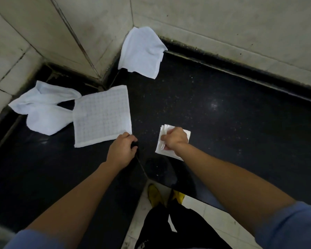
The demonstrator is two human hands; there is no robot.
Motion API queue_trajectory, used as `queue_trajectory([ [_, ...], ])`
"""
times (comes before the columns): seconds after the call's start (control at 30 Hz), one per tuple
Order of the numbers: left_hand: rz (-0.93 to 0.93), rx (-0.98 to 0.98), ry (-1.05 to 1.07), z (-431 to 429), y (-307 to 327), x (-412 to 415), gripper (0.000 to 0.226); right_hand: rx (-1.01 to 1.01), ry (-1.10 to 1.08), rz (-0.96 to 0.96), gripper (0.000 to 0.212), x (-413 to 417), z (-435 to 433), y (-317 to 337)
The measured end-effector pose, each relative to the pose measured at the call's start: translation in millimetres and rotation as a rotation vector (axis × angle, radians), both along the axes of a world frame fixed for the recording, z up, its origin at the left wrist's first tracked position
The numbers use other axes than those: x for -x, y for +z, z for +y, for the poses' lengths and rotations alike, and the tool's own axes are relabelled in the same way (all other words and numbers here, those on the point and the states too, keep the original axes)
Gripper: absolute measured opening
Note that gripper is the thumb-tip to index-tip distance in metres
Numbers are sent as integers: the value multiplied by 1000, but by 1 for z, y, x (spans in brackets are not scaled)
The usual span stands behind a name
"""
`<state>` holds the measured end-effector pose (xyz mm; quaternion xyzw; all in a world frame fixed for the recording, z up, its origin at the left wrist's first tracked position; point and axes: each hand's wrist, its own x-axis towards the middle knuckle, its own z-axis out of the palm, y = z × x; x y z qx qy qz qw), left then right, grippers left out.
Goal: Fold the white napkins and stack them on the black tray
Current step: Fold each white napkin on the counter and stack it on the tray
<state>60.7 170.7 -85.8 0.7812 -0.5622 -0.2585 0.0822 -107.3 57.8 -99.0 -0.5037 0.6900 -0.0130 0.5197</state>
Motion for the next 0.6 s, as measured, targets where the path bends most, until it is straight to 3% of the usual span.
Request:
queue_trajectory([
  [0.13, 6, 31, -12, -3, 3, 9, 27, 61, 185, 98, 38, -2, 3, -1],
  [0.2, -13, 80, -85, -9, 7, 20, 28, 140, 254, 73, 30, 4, 0, 5],
  [0.27, -63, 110, -212, -18, 9, 33, 31, 383, 444, 157, 20, 19, -3, 11],
  [0.33, -127, 111, -353, -29, 9, 46, 37, 695, 674, 252, 24, 40, -4, 10],
  [0.4, -182, 69, -466, -41, 6, 55, 47, 859, 875, 317, 37, 63, 1, -3],
  [0.5, -236, -85, -558, -52, -3, 55, 60, 844, 1034, 412, 55, 91, 16, -22],
  [0.6, -212, -173, -540, -48, -7, 50, 58, 740, 1010, 457, 60, 104, 20, -28],
])
